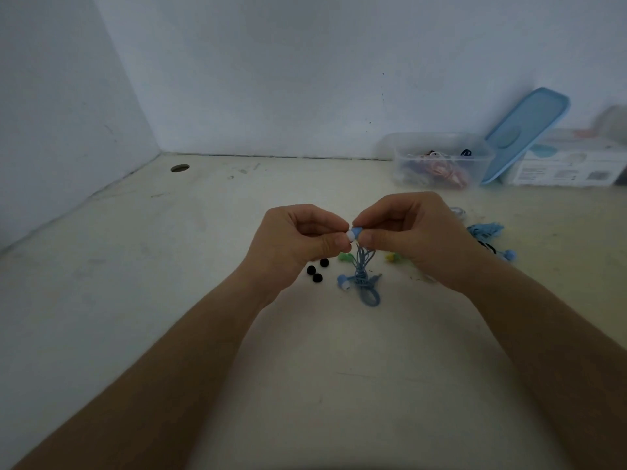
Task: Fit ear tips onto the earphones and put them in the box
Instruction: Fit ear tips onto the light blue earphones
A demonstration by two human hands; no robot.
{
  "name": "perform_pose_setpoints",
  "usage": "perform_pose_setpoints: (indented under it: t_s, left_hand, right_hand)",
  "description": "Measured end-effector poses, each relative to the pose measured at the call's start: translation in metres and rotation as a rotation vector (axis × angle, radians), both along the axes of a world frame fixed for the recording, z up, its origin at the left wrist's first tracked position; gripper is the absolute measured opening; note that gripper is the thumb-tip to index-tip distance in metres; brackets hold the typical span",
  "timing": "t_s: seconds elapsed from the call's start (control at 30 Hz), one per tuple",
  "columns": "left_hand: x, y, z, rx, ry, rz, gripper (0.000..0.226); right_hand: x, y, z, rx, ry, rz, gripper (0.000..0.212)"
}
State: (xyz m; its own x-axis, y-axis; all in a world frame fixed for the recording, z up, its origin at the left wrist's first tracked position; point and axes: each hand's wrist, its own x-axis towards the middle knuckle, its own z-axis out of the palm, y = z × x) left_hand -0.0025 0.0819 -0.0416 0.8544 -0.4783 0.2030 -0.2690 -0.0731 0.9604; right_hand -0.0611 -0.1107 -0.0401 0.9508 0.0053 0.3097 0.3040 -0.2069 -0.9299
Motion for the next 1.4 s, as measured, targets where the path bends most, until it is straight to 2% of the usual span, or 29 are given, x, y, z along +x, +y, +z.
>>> perform_pose_setpoints:
  t_s: [0.67,1.4]
  left_hand:
    - [0.0003,-0.0004,0.0000,-0.026,0.038,-0.014,0.013]
    - [0.0000,0.0004,0.0015,0.008,-0.013,-0.024,0.013]
  right_hand:
    - [-0.0001,0.0004,0.0002,0.014,0.009,0.000,0.017]
    - [-0.0015,-0.0006,0.0033,0.002,-0.005,0.018,0.018]
